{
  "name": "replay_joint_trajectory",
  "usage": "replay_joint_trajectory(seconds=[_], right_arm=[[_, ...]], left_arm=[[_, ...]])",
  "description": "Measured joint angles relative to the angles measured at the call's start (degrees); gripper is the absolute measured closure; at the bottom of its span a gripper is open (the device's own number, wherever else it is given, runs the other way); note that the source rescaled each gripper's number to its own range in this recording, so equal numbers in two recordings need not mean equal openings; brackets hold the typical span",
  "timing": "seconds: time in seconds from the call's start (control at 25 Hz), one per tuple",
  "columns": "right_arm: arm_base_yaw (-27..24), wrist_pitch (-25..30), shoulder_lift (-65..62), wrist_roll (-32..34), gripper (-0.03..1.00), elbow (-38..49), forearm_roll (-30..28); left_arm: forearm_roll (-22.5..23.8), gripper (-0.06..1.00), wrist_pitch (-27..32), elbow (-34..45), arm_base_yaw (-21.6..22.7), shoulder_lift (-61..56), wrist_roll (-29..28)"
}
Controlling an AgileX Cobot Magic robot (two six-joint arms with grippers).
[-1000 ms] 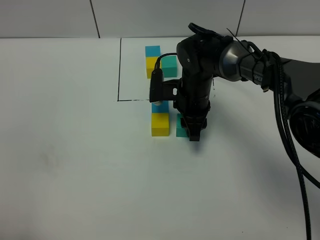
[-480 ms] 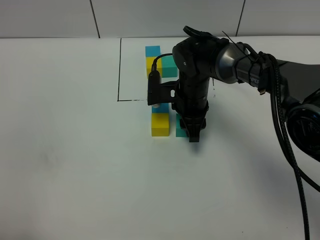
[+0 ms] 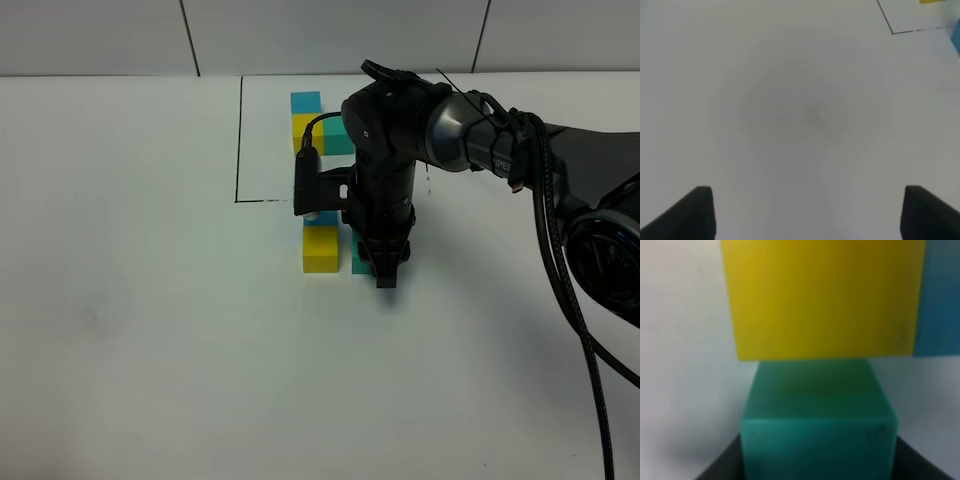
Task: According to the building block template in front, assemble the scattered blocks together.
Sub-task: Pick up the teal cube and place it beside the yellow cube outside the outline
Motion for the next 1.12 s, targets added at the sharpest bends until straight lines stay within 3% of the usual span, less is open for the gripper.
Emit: replay_joint_trajectory(seconds=[1.12], right_arm=[[0.6, -1.4, 0.3, 0.1, 0.96, 0.0, -0.6]], left_arm=[[0.0, 0.08, 0.0, 0.0, 0.0, 0.0, 0.1]])
